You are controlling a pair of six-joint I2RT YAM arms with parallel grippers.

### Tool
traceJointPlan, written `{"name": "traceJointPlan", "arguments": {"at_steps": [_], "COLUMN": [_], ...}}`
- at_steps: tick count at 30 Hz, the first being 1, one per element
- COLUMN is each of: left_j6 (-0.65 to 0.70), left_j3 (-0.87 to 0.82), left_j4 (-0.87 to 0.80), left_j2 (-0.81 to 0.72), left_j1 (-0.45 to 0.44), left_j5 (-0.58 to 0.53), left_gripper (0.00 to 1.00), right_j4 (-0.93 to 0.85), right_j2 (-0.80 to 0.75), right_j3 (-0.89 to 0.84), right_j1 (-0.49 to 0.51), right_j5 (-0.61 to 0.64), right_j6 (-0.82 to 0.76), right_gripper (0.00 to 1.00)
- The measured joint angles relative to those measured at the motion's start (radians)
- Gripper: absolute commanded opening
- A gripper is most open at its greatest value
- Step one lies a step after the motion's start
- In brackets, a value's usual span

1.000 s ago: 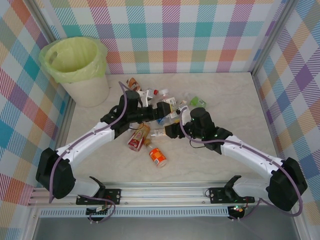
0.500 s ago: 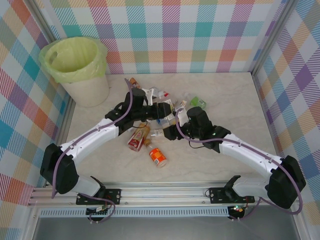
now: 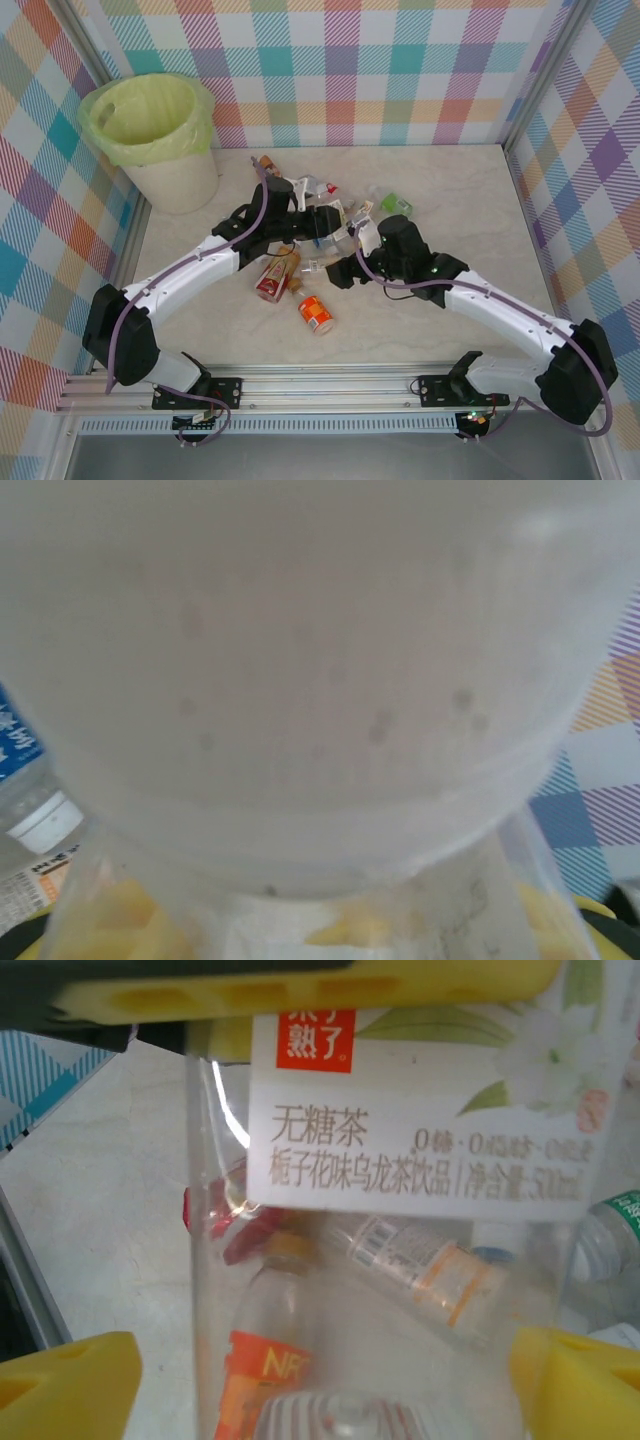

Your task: Put the plastic bottles in the bin

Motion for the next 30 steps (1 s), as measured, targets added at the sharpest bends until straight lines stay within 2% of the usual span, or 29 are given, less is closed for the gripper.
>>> {"name": "traceJointPlan", "arguments": {"at_steps": [5,11,18,24,30], "left_j6": [0.014,0.029,0.069,0.145,0.228], "left_j3": [0.000,-0.003,-0.006,-0.005,0.060], "left_j4": [-0.038,-0.084,-0.135,-0.133,-0.158], "left_j2": [0.000,-0.010,-0.086,-0.169,-0.179], "left_j1": [0.032,0.075,0.112,0.143,0.161], "left_j5": [-0.055,-0.147,-0.253,-0.390,-0.500], "left_gripper": [0.32,0.32,0.32,0.32,0.32], "right_j4": [-0.031,0.028,0.043,0.047,0.039], "right_j2": [-0.047,-0.088,-0.029,0.007,0.050], "right_j3": [0.003,-0.042,-0.074,-0.074,-0.056], "right_j1": [0.001,-0.002,-0.004,-0.004,-0.004], "right_j5": [0.009,0.156,0.286,0.359,0.434], "right_j6": [-0.022,0.031,0.143,0.213,0.245], "right_gripper": [1.00,1.00,1.00,1.00,1.00]}}
